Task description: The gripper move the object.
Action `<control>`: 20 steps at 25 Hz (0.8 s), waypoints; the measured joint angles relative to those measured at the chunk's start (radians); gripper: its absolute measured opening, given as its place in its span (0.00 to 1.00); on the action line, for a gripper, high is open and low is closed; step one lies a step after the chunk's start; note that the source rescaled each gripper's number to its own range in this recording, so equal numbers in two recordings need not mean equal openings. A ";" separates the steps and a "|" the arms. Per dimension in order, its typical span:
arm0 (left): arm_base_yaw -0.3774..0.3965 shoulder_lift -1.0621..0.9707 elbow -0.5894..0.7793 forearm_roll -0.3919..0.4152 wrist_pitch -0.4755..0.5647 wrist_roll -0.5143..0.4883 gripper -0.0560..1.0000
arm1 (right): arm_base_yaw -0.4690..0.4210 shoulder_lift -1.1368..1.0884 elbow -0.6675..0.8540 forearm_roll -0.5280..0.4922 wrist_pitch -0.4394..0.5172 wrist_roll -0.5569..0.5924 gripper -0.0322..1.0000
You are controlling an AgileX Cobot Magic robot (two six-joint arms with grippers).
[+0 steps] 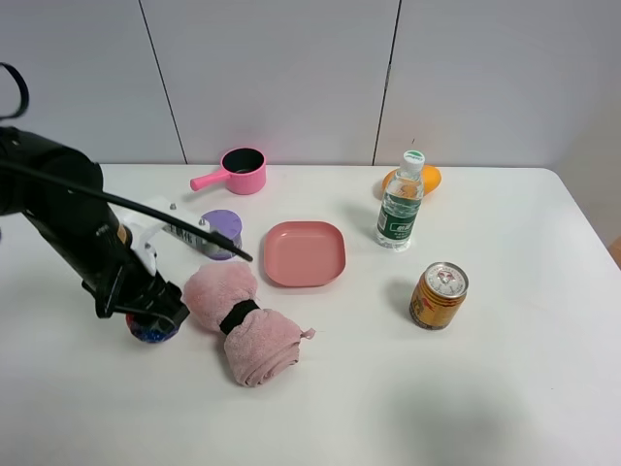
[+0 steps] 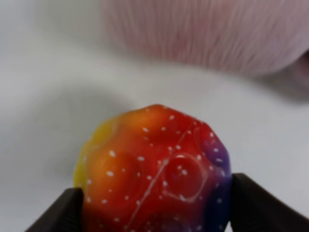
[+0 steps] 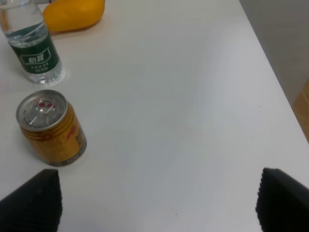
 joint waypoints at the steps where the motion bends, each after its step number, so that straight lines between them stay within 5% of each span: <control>1: 0.000 -0.012 -0.034 0.000 0.022 0.017 0.06 | 0.000 0.000 0.000 0.000 0.000 0.000 1.00; 13: -0.004 -0.008 -0.373 -0.038 0.195 0.167 0.06 | 0.000 0.000 0.000 0.000 0.000 0.000 1.00; 20: -0.115 0.131 -0.489 -0.025 0.196 0.181 0.06 | -0.001 0.000 0.000 0.000 0.000 0.000 1.00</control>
